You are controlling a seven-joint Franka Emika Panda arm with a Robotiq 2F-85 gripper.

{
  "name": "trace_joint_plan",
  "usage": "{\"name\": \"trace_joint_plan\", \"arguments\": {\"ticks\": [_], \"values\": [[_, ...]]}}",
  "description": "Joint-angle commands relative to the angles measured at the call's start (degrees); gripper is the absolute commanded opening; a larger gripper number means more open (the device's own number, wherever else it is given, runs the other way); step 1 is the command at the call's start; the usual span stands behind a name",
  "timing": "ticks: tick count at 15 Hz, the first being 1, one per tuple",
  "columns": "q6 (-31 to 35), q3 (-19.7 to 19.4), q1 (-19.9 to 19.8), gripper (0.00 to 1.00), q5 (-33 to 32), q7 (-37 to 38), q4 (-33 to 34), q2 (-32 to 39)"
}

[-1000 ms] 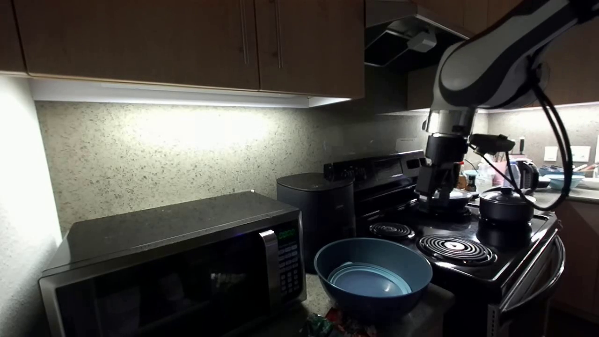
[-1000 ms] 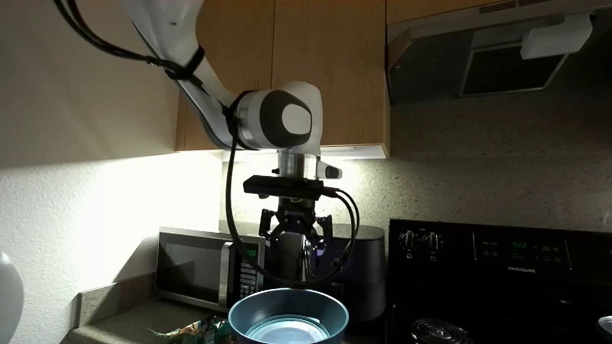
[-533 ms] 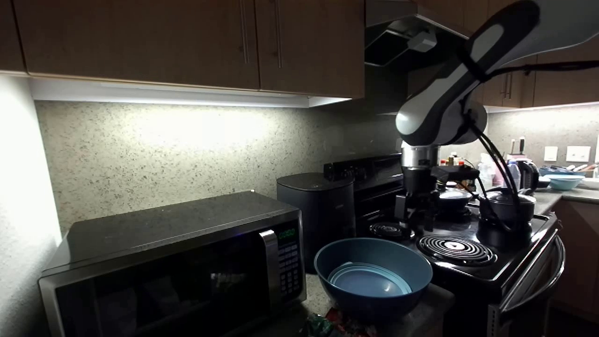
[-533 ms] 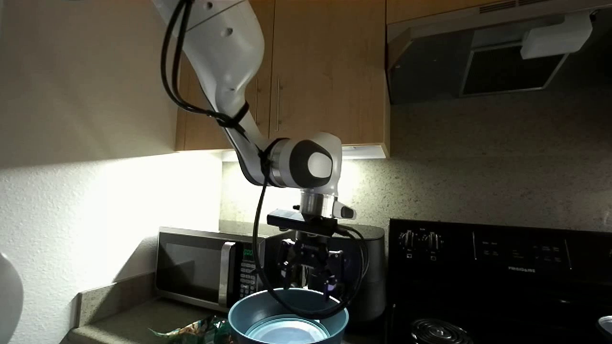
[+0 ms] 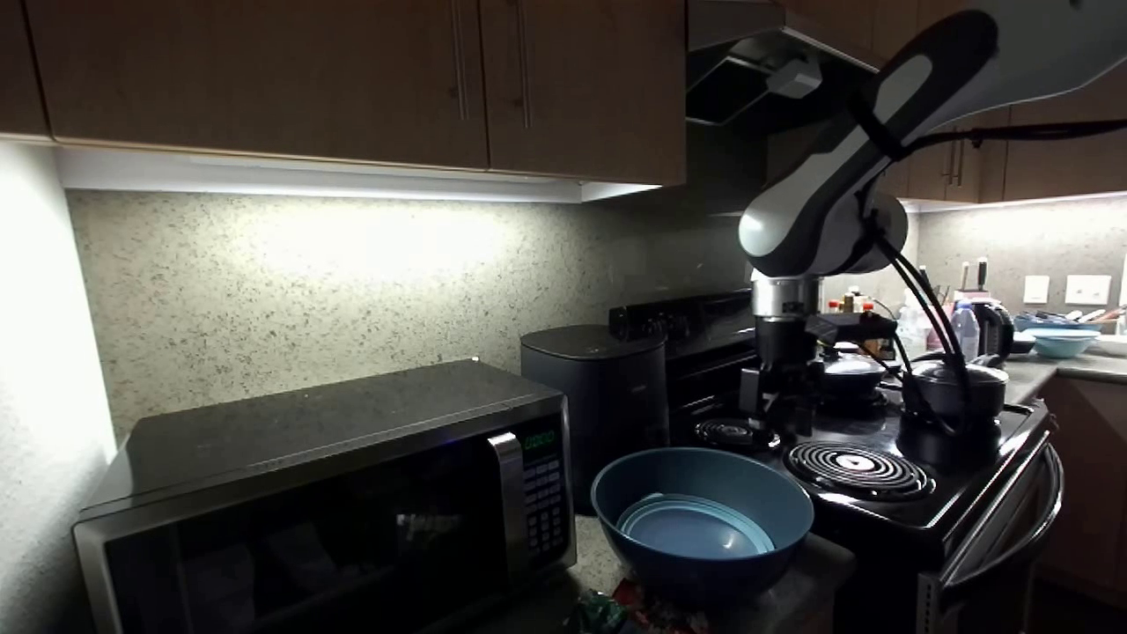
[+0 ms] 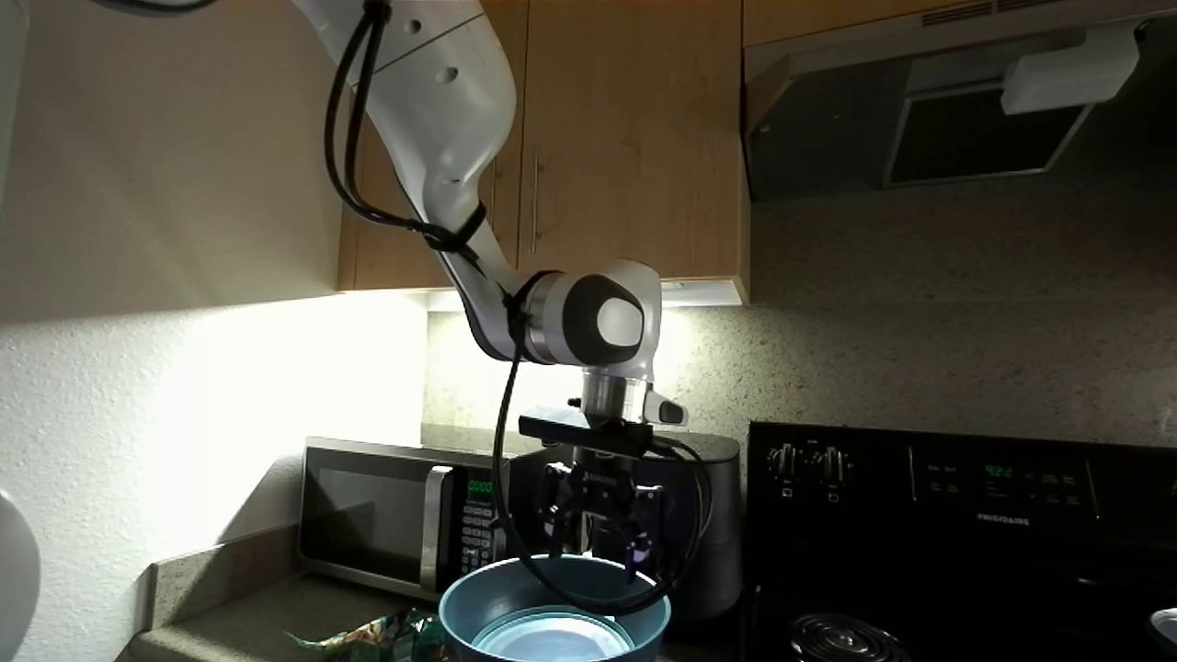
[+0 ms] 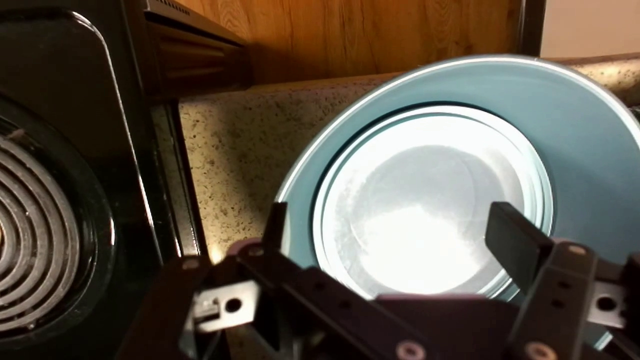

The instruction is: Put the blue bowl on top of the air fryer then set it down again

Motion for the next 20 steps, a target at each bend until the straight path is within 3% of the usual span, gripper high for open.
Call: {"name": "trace_joint_plan", "arguments": {"ticks": [1, 10, 11, 12, 20], "values": [[-1.5, 1.1, -2.4, 1.00, 0.4, 0.4, 4.3, 6.0], [-7.3, 1.9, -5.9, 1.00, -1.2, 3.6, 22.7, 25.1], [-8.7, 2.0, -6.0, 0.77, -1.3, 4.0, 24.9, 26.7], [-10.0, 2.2, -6.0, 0.74, -1.6, 4.4, 27.0, 28.2], [-17.4, 3.6, -7.3, 0.20, -1.1, 4.1, 36.6, 35.4]]}}
